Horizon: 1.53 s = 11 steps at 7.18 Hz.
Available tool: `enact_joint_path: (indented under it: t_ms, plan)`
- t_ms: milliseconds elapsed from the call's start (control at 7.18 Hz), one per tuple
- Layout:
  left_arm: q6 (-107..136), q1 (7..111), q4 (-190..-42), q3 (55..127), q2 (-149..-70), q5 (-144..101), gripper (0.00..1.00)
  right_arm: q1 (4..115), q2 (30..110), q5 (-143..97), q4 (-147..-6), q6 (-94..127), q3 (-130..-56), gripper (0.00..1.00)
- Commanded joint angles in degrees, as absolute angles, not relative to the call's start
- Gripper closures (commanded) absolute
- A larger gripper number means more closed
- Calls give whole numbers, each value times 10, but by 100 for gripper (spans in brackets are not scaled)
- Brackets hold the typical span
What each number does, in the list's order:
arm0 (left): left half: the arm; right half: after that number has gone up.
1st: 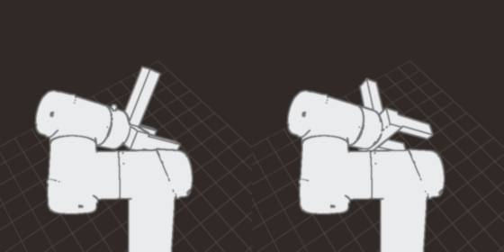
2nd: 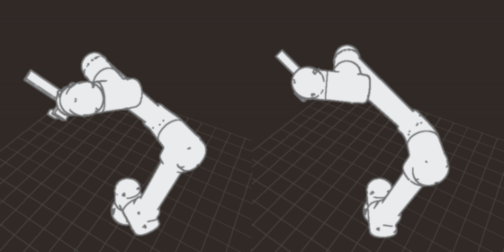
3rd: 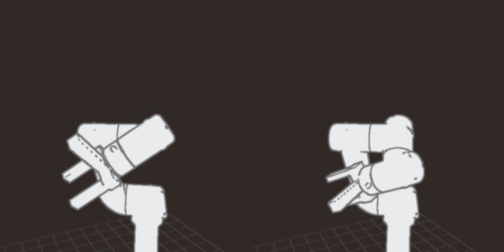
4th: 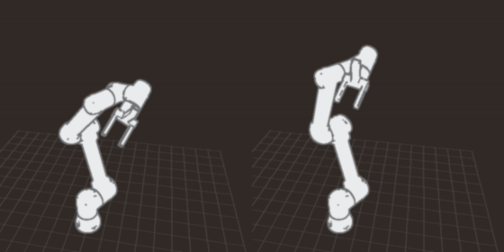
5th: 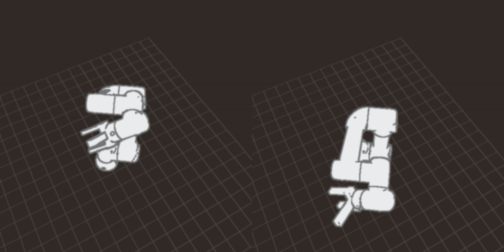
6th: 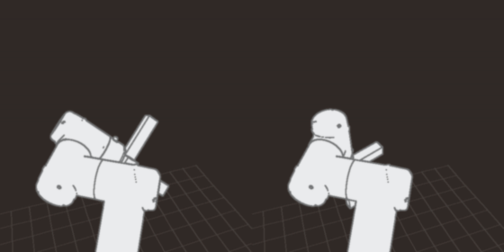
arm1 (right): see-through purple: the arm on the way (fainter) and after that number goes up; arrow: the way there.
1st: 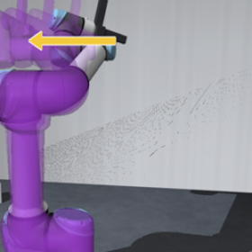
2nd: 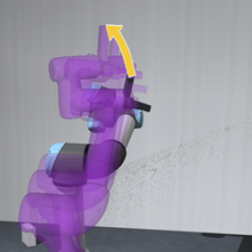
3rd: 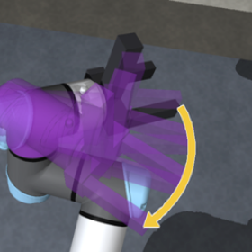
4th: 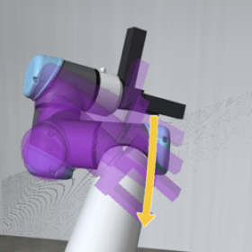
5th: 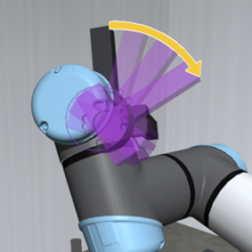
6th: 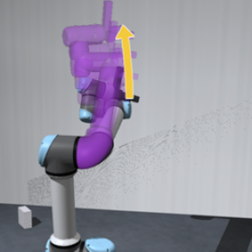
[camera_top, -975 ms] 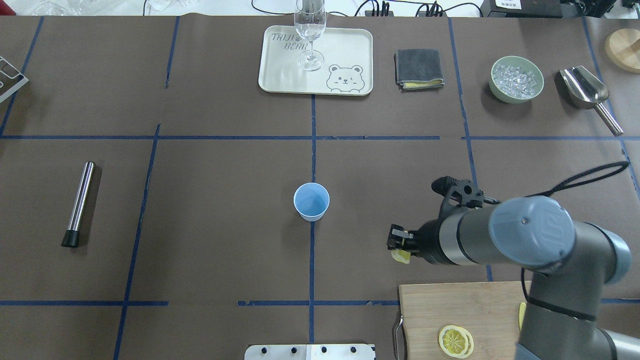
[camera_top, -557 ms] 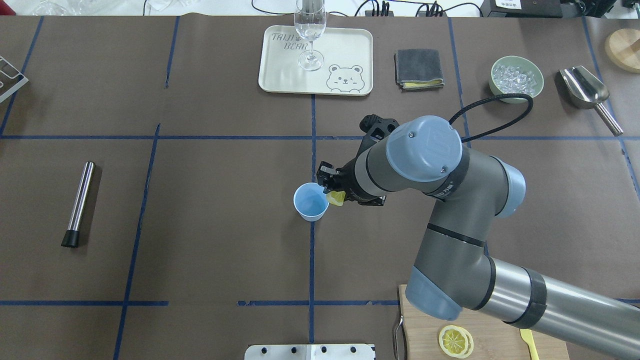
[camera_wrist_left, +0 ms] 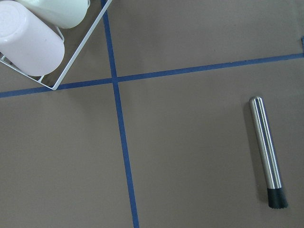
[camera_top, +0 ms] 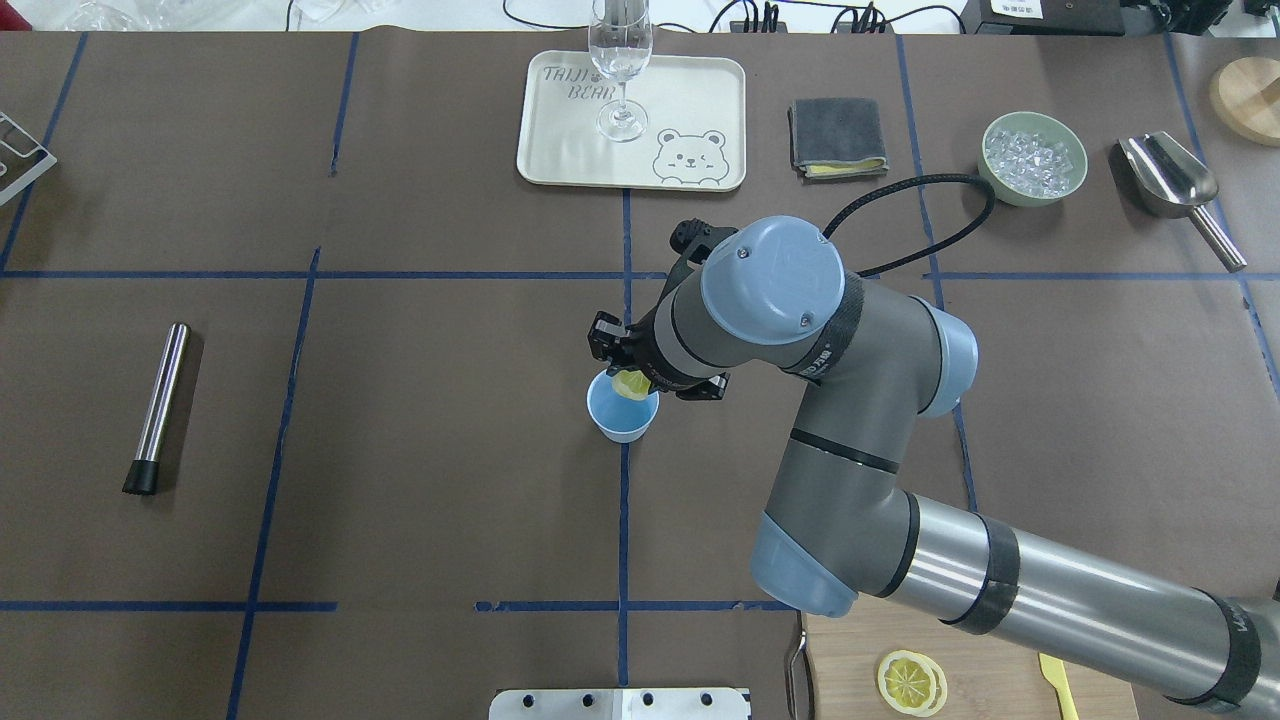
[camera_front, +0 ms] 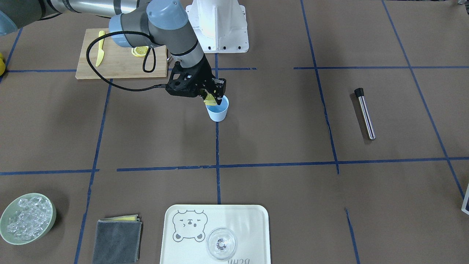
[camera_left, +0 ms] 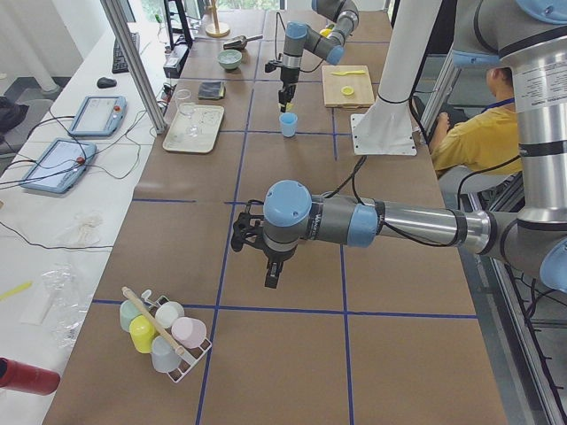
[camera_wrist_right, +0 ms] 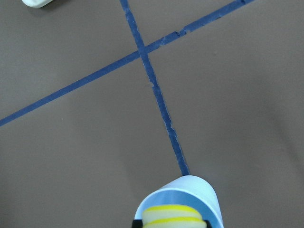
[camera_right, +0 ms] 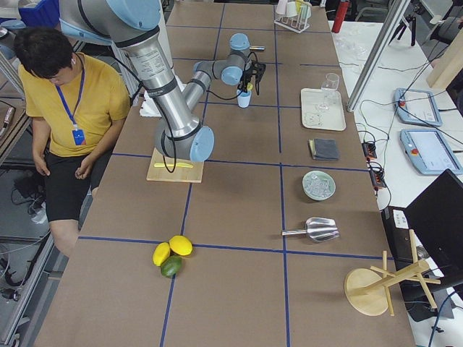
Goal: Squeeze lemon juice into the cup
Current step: 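Lower the lemon slice into the blue cup and open the right gripper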
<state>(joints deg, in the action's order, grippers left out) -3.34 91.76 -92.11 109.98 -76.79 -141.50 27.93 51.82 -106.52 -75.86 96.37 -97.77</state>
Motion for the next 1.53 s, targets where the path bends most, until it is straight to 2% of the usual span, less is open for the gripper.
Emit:
enact_joint_path:
  t_ms: [0, 139, 279, 697, 836, 975, 1114, 1393]
  plan:
    - [-33, 918, -921, 1100, -767, -1416, 0, 252, 521, -1063, -758, 966, -976, 45]
    - [-33, 918, -921, 1100, -767, -1415, 0, 251, 520, -1063, -758, 965, -975, 32]
    - [-33, 918, -921, 1100, -767, -1416, 0, 253, 518, -1062, -758, 964, -976, 26]
    - [-33, 918, -920, 1100, -767, -1416, 0, 270, 517, -1062, -757, 959, -968, 27]
    - [-32, 916, -921, 1102, -767, -1425, 0, 282, 516, -1070, -758, 961, -976, 18]
    - [-28, 907, -925, 1100, -773, -1486, 0, 300, 531, -1097, -765, 960, -1004, 0]
    - [-27, 865, -986, 1072, -794, -1490, 0, 330, 594, -1139, -764, 956, -1063, 0]
    - [155, 794, -1101, 1035, -820, -1451, 0, 394, 682, -1196, -761, 882, -1117, 0]
